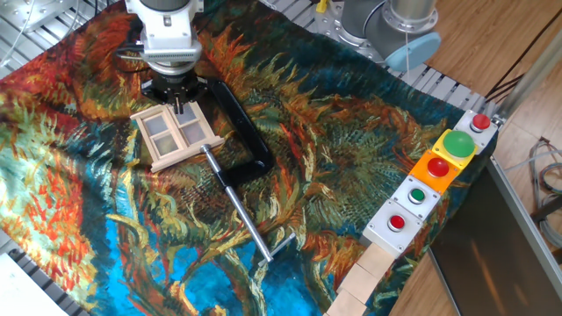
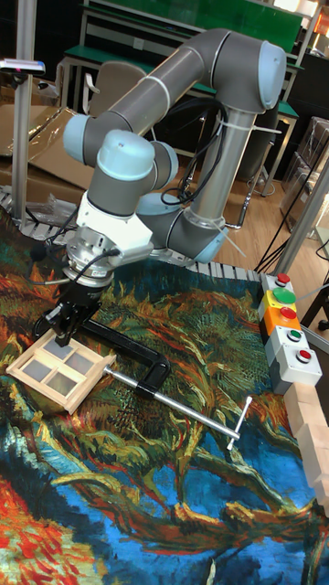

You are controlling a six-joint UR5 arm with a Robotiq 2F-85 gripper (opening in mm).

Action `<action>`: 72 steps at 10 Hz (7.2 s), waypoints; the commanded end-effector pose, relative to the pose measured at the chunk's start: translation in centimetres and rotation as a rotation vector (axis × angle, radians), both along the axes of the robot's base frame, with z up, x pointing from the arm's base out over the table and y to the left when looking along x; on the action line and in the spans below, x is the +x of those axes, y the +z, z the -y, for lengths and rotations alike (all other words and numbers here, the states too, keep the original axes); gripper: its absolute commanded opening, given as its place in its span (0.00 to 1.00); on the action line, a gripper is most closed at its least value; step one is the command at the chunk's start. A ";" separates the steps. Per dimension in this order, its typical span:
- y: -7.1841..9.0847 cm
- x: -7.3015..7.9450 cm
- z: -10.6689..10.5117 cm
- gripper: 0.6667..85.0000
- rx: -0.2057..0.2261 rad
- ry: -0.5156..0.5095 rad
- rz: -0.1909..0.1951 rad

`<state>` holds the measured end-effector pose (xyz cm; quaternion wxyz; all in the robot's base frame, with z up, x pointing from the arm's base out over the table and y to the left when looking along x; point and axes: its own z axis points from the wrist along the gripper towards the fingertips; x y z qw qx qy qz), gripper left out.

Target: Open a sliding window

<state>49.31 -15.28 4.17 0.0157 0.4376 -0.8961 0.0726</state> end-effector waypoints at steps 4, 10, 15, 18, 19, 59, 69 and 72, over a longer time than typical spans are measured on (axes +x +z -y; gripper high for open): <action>-1.7 -0.3 0.1 0.05 0.026 0.011 0.010; -1.6 -0.3 0.6 0.03 -0.005 0.084 -0.006; -1.2 -0.5 0.2 0.03 -0.023 0.106 -0.026; -0.8 -1.1 2.2 0.03 -0.098 0.114 -0.055; -0.7 -1.0 2.3 0.03 -0.104 0.122 -0.055; -2.8 -0.3 -1.1 0.01 -0.088 0.178 -0.016; -1.9 0.2 -1.9 0.01 -0.082 0.183 -0.022; -2.3 -0.1 -1.1 0.01 -0.084 0.194 -0.021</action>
